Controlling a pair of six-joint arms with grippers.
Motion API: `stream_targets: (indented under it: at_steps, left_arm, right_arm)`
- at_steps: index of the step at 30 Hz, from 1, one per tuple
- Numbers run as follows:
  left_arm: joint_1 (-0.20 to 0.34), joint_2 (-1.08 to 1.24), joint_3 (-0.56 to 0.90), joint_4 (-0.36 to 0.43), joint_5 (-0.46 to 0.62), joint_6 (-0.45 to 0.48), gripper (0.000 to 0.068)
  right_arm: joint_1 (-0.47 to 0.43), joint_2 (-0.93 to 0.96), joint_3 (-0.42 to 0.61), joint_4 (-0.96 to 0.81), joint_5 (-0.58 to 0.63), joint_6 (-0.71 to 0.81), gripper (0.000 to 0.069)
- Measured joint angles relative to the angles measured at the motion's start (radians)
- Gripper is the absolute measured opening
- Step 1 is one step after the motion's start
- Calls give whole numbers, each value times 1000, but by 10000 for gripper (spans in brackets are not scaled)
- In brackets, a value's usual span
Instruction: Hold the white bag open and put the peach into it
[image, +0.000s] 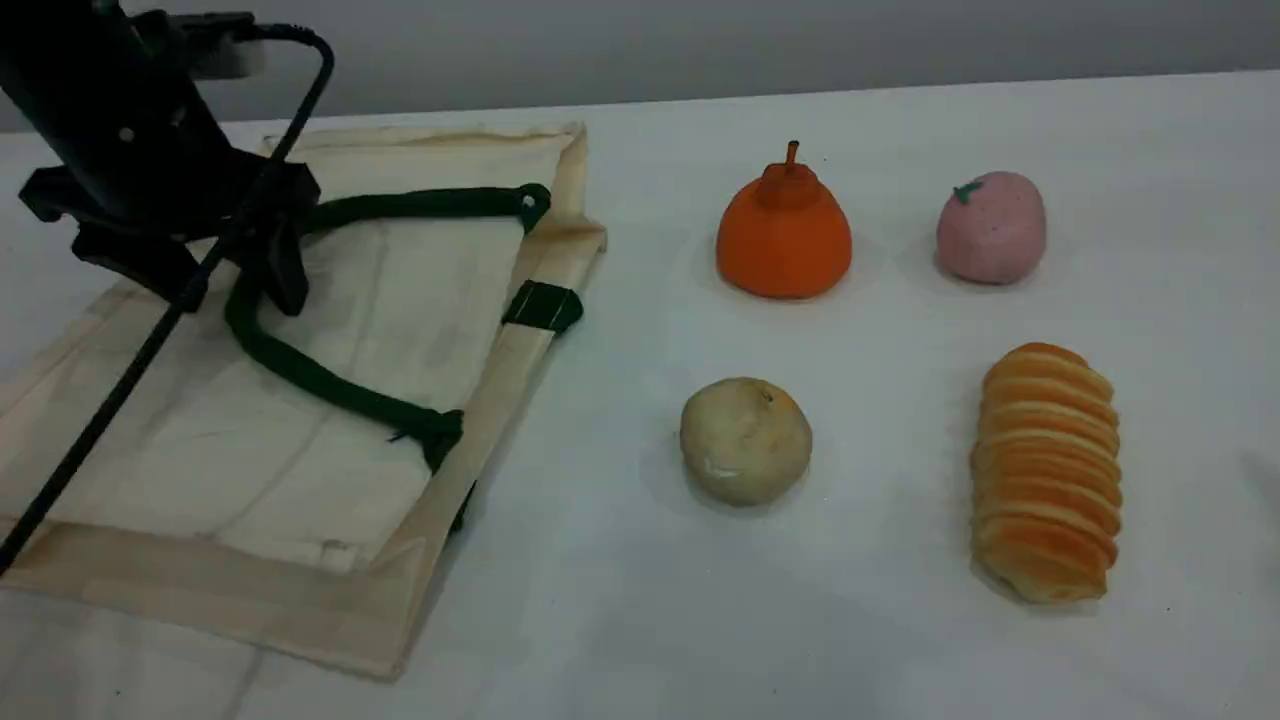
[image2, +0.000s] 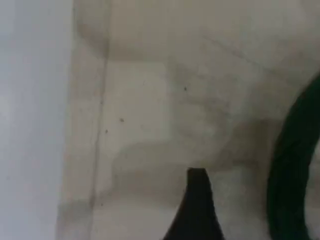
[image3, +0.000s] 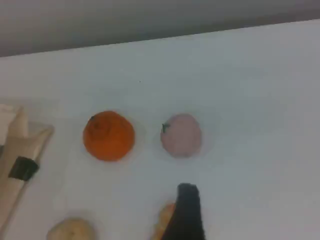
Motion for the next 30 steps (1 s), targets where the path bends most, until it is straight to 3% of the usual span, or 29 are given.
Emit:
stream_targets:
  at_steps: [4, 10, 12, 16, 22, 27, 30]
  left_arm:
    - [0, 3, 0, 0, 1, 0, 438]
    - [0, 3, 0, 0, 5, 15, 160]
    - [0, 3, 0, 0, 15, 47, 106]
    - [0, 3, -50, 0, 82, 76, 104]
    - [0, 2, -230, -11, 345, 188, 104]
    - [0, 1, -419, -98, 588, 339, 104]
    - [0, -15, -520, -172, 653, 390, 104]
  right_arm:
    - [0, 0, 0, 0, 0, 0, 575]
    - [0, 0, 0, 0, 0, 0, 575]
    - [0, 0, 0, 0, 0, 0, 575]
    - [0, 0, 0, 0, 0, 0, 575]
    - [0, 0, 0, 0, 0, 1, 575]
    - [0, 0, 0, 0, 2, 1, 575]
    - [0, 0, 0, 0, 10, -3, 575]
